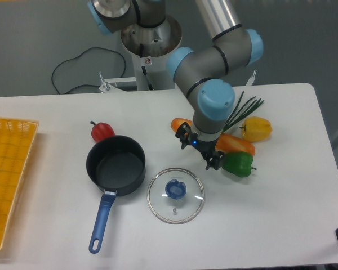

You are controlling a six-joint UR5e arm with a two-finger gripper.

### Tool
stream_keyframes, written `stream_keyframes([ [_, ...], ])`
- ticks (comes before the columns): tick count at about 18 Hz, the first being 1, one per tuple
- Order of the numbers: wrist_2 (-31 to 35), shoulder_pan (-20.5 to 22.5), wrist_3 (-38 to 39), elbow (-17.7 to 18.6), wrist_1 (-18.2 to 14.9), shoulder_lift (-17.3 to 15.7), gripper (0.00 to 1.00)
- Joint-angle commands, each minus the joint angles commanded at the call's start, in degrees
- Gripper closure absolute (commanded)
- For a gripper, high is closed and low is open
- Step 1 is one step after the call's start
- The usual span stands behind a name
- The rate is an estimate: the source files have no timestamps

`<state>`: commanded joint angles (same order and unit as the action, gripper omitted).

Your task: Pick up the green onion

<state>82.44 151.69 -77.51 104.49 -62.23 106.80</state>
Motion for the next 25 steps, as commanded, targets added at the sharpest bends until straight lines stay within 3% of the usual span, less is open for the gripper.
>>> stream_keyframes([
  [12,-3.17,3.61,-1.85,1.24,0.17,-0.89,0.00],
  [16,-3.25,4.40,-7.91,2.12,0.18,-0.80,0.00],
  [25,-3.34,4.58,-7.48,2.82,0.09,-0.45,0.00],
])
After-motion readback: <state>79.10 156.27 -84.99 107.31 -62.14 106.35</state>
